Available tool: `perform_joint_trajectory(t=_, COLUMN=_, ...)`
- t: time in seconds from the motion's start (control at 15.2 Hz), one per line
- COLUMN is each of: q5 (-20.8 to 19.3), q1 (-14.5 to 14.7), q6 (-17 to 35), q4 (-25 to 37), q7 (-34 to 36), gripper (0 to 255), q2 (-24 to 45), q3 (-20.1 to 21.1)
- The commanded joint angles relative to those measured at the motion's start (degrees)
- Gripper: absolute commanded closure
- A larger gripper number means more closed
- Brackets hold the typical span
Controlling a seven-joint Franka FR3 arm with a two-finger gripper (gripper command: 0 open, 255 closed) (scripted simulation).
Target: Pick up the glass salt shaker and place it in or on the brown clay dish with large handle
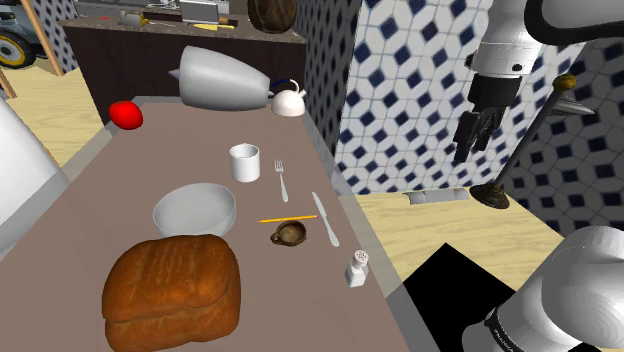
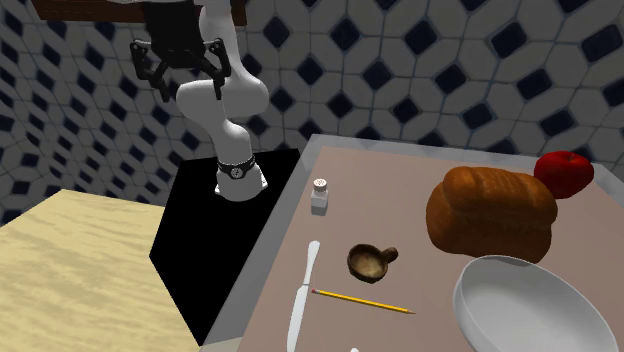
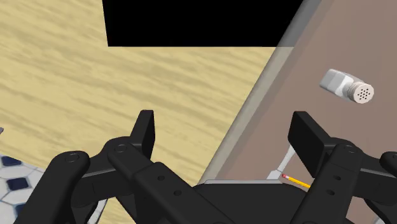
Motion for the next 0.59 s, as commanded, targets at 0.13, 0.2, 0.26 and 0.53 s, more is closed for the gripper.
perform_joint_trajectory(t=0.13, q5=1.71, q1=0.63, q6=2.08, q4=-2.22, q7=2.95, gripper=0, q2=-0.05, q3=2.43)
perform_joint_trajectory(t=0.2, q5=2.58, q1=0.96, q6=3.16, q4=-3.23, q7=4.41, gripper=0, q2=0.06, q3=3.66)
perform_joint_trajectory(t=0.26, q5=3.46, q1=1.31, q6=4.28, q4=-4.17, q7=5.86, gripper=0, q2=0.26, q3=4.91)
perform_joint_trajectory(t=0.53, q5=6.88, q1=2.83, q6=9.05, q4=-7.19, q7=11.64, gripper=0, q2=2.06, q3=9.94)
